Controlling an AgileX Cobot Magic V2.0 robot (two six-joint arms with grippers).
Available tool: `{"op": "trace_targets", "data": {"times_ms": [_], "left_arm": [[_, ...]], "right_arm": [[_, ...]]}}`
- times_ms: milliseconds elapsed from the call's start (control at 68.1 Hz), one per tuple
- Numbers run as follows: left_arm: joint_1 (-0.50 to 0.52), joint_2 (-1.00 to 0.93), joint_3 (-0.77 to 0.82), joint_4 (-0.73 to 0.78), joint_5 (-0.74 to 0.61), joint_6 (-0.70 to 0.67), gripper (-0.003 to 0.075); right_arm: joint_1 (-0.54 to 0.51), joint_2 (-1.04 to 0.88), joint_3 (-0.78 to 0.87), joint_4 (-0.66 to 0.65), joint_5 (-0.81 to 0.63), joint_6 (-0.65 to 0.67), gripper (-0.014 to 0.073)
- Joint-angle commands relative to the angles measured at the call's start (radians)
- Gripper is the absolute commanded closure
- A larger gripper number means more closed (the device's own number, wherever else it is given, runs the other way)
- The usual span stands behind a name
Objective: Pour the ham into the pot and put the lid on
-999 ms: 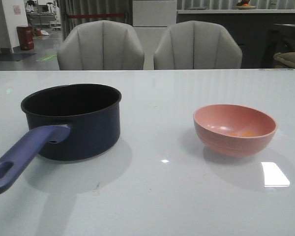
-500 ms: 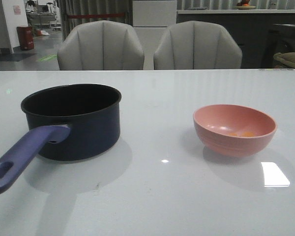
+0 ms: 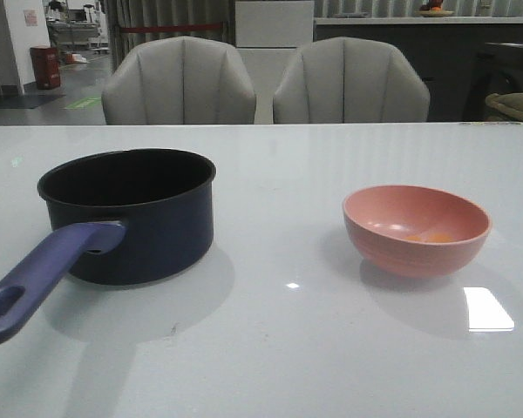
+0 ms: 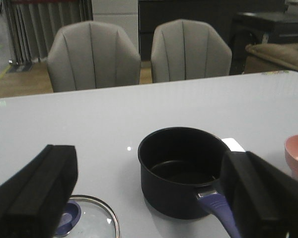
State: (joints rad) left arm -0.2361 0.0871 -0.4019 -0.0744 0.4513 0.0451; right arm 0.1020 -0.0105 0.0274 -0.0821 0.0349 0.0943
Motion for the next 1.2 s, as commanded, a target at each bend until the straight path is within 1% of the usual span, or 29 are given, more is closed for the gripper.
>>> {"op": "trace_targets", "data": {"times_ms": [0, 162, 294, 338, 426, 441, 455, 529, 617, 735, 970, 999, 1073, 1190], "left_arm": [[-0.007, -0.071, 0.026, -0.01, -0.079, -0.003, 0.0095], [-0.007, -0.109, 0.065, -0.01, -0.095, -0.003, 0.0095], [-0.007, -0.109, 0.065, -0.01, -0.097, -0.003, 0.0095], [-0.007, -0.109, 0.065, -0.01, -0.097, -0.003, 0.0095], [-0.007, -0.109, 0.065, -0.01, -0.097, -0.003, 0.0095], [-0.007, -0.109, 0.065, -0.01, -0.097, -0.003, 0.0095], [-0.007, -0.109, 0.065, -0.01, -0.097, -0.003, 0.0095], [-0.007, -0.109, 0.065, -0.01, -0.097, -0.003, 0.0095], [-0.007, -0.109, 0.065, -0.01, -0.097, -0.003, 0.0095], [-0.007, -0.109, 0.065, -0.01, -0.097, -0.003, 0.0095], [-0.007, -0.109, 0.066, -0.01, -0.097, -0.003, 0.0095], [-0.007, -0.109, 0.066, -0.01, -0.097, -0.003, 0.0095], [-0.007, -0.109, 0.066, -0.01, -0.097, -0.003, 0.0095], [-0.007, -0.109, 0.066, -0.01, -0.097, -0.003, 0.0095]], "right_arm": [[-0.006, -0.019, -0.006, -0.006, -0.09, 0.001, 0.0427], [-0.006, -0.019, -0.006, -0.006, -0.096, 0.001, 0.0427], [-0.004, -0.019, -0.01, -0.002, -0.196, 0.002, 0.0427], [-0.005, -0.019, -0.023, 0.003, -0.195, 0.012, 0.0427], [-0.005, 0.008, -0.09, 0.009, -0.134, 0.027, 0.0427], [-0.005, 0.027, -0.121, 0.009, -0.092, 0.027, 0.0427], [-0.005, 0.033, -0.13, 0.009, -0.092, 0.026, 0.0427], [-0.005, 0.105, -0.233, 0.009, 0.022, 0.026, 0.0427], [-0.005, 0.186, -0.309, 0.009, 0.106, 0.026, 0.0427], [-0.005, 0.271, -0.326, 0.009, 0.11, 0.026, 0.0427], [-0.005, 0.352, -0.325, 0.01, 0.123, 0.026, 0.0422], [-0.005, 0.368, -0.329, 0.01, 0.123, 0.026, 0.0414], [-0.005, 0.435, -0.352, 0.01, 0.141, 0.026, 0.0354], [-0.005, 0.567, -0.413, 0.028, 0.157, 0.026, 0.0196]]}}
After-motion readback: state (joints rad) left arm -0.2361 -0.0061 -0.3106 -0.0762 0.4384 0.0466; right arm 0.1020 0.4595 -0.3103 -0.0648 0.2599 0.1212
